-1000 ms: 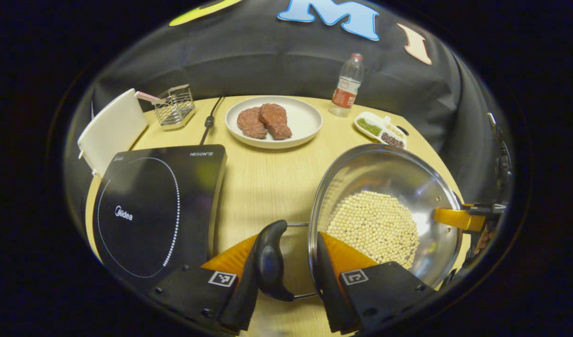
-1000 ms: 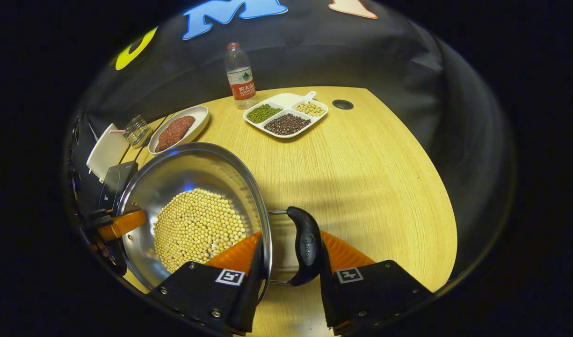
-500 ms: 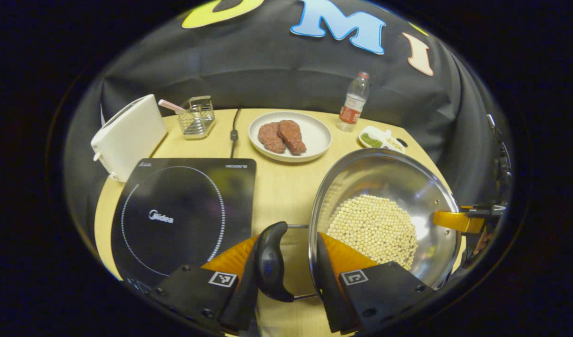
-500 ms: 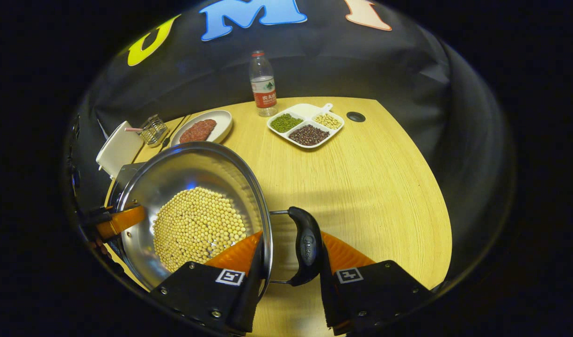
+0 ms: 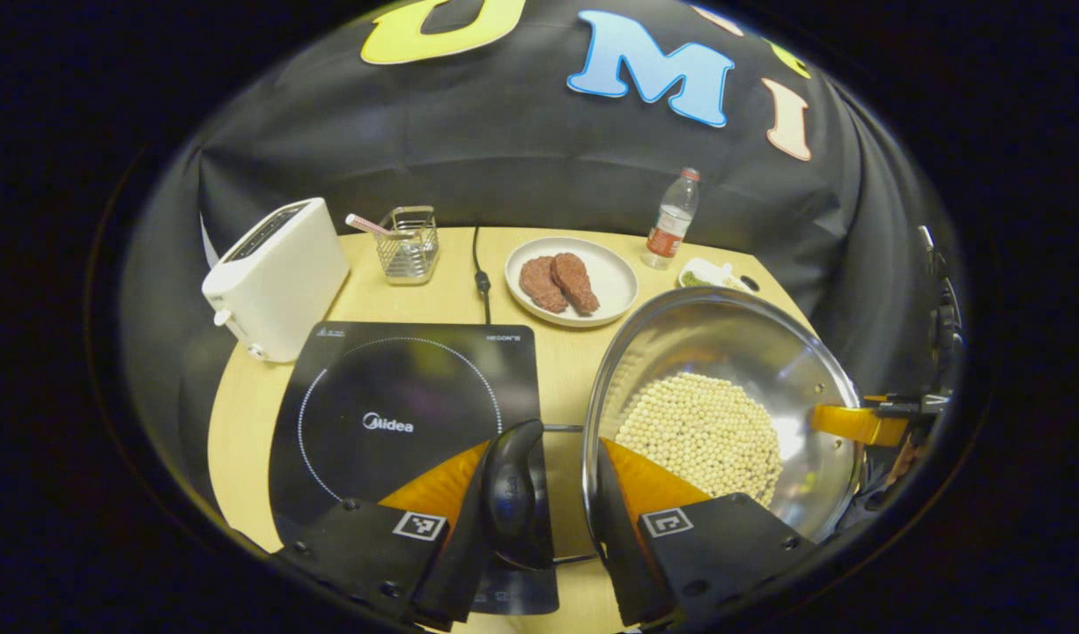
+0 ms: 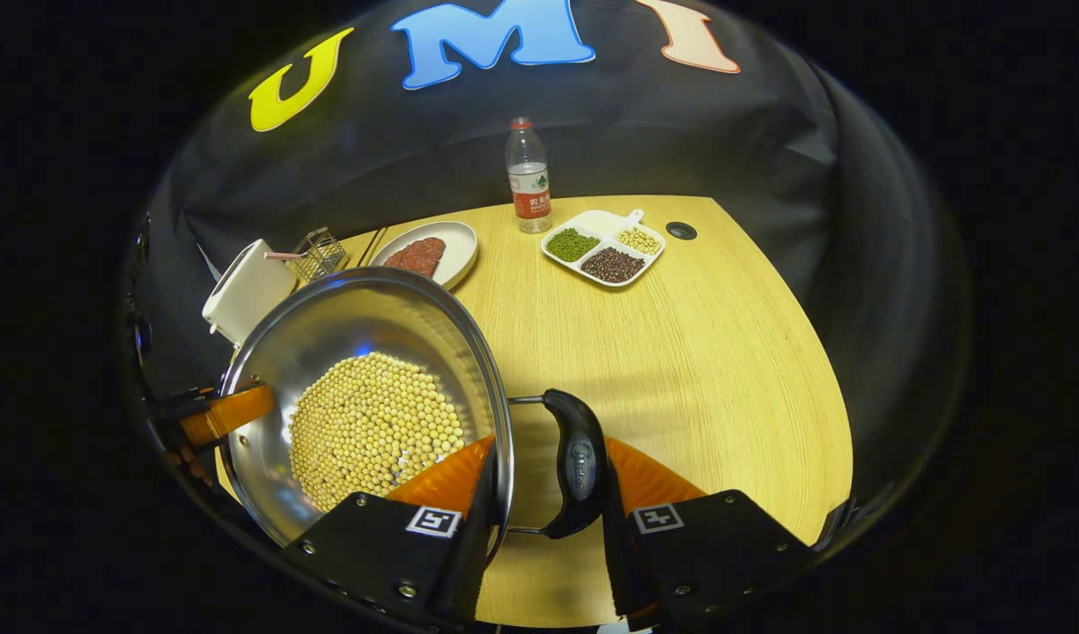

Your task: First push the handle of the pot to place it horizontally, then grasp the pot with both hands and set it on the induction cooktop.

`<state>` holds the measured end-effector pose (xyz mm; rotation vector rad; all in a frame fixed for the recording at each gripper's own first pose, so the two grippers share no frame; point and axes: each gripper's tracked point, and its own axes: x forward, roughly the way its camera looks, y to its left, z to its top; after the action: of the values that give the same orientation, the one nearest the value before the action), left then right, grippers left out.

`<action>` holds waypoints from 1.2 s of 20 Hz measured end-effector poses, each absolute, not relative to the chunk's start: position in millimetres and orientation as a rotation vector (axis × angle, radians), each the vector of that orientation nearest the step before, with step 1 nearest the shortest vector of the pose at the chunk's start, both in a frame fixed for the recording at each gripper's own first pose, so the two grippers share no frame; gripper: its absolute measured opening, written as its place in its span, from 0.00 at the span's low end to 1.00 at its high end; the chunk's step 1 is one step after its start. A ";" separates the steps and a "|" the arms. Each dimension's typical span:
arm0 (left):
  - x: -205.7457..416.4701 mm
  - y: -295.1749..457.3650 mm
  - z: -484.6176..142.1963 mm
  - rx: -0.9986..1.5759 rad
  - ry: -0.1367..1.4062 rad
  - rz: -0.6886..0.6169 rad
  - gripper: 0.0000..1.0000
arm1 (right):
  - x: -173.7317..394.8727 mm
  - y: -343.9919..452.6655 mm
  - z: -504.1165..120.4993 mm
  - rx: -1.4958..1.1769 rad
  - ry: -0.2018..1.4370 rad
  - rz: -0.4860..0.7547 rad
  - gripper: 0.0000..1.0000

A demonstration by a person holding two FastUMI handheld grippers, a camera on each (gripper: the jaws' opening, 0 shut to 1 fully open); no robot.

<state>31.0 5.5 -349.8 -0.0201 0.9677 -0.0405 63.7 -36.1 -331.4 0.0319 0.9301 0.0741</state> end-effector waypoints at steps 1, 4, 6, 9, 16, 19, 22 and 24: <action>30.4 10.5 -346.9 -0.015 0.970 -0.047 0.66 | 59.8 -31.2 -329.7 0.039 0.930 0.071 0.56; 26.8 25.4 -342.7 -0.008 0.976 -0.064 0.66 | 51.3 -16.6 -326.8 0.051 0.932 0.060 0.57; 23.7 36.0 -340.5 -0.003 0.982 -0.075 0.66 | 44.8 -5.6 -326.2 0.061 0.937 0.052 0.56; 22.1 53.1 -340.0 -0.001 0.996 -0.087 0.66 | 40.1 8.9 -325.0 0.066 0.943 0.043 0.56; 19.7 95.5 -335.6 0.006 1.009 -0.078 0.66 | 41.7 49.5 -325.5 0.064 0.953 0.047 0.56; 19.5 117.9 -331.5 0.005 1.011 -0.067 0.66 | 39.9 70.8 -326.7 0.060 0.951 0.055 0.56; 20.0 140.9 -329.7 0.008 1.017 -0.056 0.66 | 40.4 96.7 -329.3 0.063 0.956 0.064 0.56; 19.4 156.2 -330.9 0.010 1.024 -0.049 0.66 | 40.8 112.0 -332.2 0.078 0.964 0.066 0.56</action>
<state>19.4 156.2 -330.9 0.0103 1.0239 -0.0488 40.8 112.0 -332.2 0.0781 0.9643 0.0660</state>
